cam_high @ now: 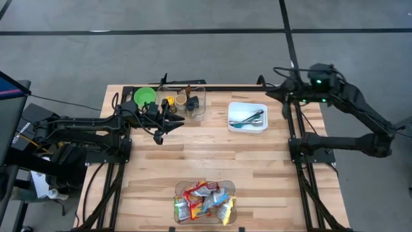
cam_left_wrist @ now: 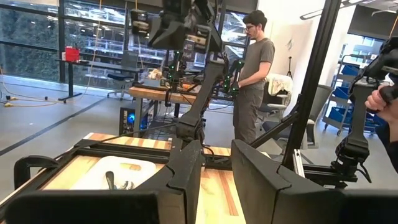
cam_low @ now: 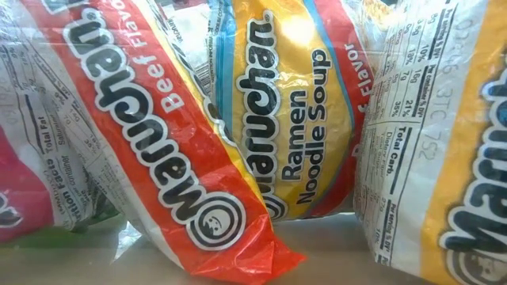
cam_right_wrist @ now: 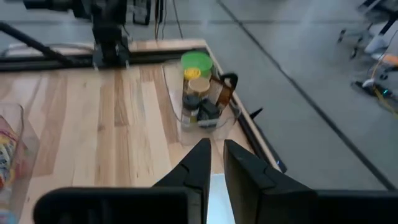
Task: Pick & Place Food Item
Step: Return to Home Position
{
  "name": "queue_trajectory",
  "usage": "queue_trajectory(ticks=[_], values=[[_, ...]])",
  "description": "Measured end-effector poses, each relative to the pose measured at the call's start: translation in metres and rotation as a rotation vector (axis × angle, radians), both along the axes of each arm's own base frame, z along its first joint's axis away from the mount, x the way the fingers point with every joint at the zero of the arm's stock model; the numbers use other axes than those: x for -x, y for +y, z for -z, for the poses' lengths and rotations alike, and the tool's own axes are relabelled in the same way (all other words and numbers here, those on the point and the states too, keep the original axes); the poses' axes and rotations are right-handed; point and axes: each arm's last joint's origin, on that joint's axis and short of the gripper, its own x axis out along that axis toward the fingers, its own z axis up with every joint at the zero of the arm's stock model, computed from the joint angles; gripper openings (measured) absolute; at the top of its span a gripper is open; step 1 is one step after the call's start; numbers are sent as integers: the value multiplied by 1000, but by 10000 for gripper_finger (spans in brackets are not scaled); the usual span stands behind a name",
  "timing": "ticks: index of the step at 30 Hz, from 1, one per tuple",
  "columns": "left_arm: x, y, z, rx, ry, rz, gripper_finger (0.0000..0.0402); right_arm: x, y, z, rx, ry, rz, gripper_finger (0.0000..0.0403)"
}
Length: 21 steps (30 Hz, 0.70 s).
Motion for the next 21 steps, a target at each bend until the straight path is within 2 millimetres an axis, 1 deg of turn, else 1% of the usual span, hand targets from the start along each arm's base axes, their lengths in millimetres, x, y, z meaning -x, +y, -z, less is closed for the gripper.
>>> queue_trajectory(ticks=[3,7,11,14,17,21], values=[[0,0,0,0,0,0,85,14,8,-5,12,-50,6,38],[0,0,0,0,0,0,85,28,16,1,0,-100,20,38],[0,0,0,0,0,0,85,40,23,16,-20,-179,38,38],[0,0,0,0,0,0,85,47,29,30,-38,-263,-8,38],[0,0,0,0,0,0,85,50,33,45,-28,-392,-79,38],[0,0,0,0,0,0,85,50,34,69,-25,-563,-109,38]])
